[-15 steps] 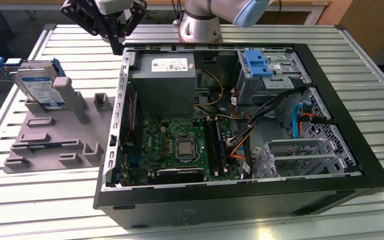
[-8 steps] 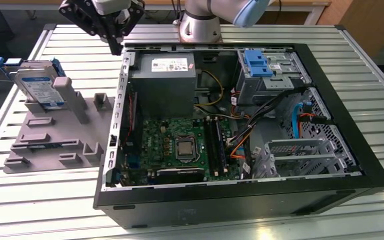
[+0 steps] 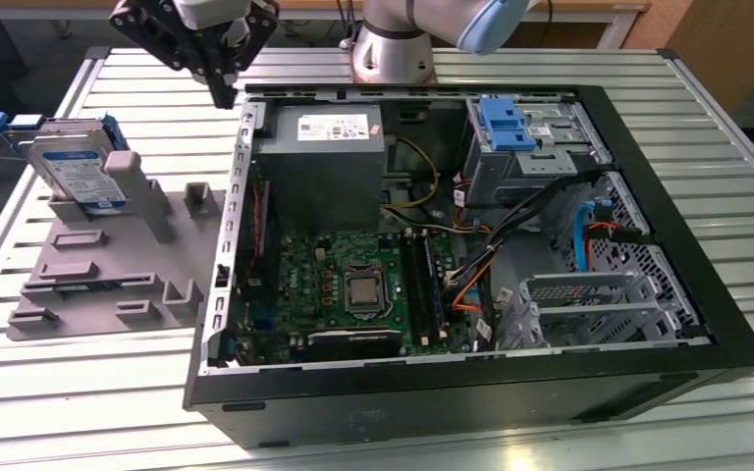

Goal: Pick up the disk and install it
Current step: 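Reach for the disk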

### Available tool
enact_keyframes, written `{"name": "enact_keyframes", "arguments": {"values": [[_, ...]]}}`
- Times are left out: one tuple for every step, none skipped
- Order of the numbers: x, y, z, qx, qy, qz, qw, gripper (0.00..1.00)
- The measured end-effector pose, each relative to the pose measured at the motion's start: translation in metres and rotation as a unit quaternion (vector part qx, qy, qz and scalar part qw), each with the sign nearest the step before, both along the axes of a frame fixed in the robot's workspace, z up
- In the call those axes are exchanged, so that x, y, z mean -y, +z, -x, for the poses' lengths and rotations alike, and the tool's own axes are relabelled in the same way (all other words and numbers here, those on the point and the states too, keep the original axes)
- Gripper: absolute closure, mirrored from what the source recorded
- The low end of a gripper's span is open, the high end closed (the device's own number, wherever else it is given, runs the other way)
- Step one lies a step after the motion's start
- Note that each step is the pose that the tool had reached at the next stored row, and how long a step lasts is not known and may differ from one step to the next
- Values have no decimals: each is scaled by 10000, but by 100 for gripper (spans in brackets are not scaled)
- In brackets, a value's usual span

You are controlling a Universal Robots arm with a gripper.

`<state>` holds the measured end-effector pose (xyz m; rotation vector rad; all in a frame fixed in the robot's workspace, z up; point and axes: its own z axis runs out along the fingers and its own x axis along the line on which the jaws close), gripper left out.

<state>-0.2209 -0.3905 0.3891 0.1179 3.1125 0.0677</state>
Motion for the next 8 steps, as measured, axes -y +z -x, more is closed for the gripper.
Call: {"name": "enact_keyframes", "arguments": {"values": [[0,0,5,0,0,0,10000,89],[0,0,10,0,0,0,10000,89],[0,0,15,0,0,0,10000,89],[0,-1,20,0,0,0,10000,89],[0,-1,24,0,0,0,10000,89],[0,-1,28,0,0,0,10000,89],[0,-2,33,0,0,0,10000,89],[0,-2,38,0,0,0,10000,89]]}}
